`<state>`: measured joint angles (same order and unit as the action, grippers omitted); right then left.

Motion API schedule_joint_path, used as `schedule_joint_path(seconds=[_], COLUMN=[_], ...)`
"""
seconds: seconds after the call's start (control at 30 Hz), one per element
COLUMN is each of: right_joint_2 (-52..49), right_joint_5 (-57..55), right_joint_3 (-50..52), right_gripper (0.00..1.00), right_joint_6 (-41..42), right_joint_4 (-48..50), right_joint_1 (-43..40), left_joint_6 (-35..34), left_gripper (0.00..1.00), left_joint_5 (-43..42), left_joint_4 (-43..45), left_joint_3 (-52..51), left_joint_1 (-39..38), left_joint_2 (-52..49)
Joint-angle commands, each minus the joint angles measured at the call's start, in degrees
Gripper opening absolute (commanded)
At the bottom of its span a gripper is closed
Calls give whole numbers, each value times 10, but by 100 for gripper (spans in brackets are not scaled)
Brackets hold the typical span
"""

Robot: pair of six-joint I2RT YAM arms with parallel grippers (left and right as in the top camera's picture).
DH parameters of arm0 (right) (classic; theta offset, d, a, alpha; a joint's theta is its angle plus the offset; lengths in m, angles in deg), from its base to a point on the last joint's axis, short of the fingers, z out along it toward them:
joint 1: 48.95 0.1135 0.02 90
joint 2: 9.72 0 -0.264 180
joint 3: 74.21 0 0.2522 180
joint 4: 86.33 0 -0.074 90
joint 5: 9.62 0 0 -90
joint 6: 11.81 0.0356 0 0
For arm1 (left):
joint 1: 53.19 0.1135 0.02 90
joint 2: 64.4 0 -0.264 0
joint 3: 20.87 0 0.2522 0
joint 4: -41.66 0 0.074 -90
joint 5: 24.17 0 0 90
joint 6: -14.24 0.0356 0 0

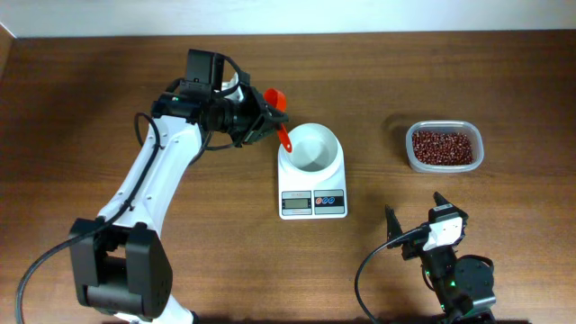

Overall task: Scoop item into bowl and weigh 50g on scale
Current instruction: 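Lift the scoop with the left gripper toward the scale, then hand the scoop from the left gripper to the right gripper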

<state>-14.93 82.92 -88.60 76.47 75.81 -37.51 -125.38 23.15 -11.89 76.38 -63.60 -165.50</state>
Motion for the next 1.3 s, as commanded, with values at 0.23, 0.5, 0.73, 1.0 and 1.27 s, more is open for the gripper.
schedule_joint_path(seconds=[0.23, 0.5, 0.73, 1.0, 1.27], right_joint_2=[2, 2, 2, 2, -351], right_joint_5=[-2, -2, -2, -4, 43], right_joint_3=[3, 3, 3, -16, -520], right_gripper=[99, 99, 99, 99, 99], right_joint_6=[2, 2, 2, 18, 65], right_joint_4=[-3, -3, -3, 4, -254], right_joint_1=[-2, -2, -2, -3, -2], left_joint_6=[-22, -22, -23, -218, -233], left_gripper=[0, 0, 0, 0, 0], left_joint_5=[-11, -11, -11, -76, -121], left_joint_4=[-10, -17, -27, -74, -74], left_joint_3=[7, 7, 7, 7, 7], left_joint_1=[1, 1, 1, 0, 0], left_joint_2=[0, 0, 0, 0, 0])
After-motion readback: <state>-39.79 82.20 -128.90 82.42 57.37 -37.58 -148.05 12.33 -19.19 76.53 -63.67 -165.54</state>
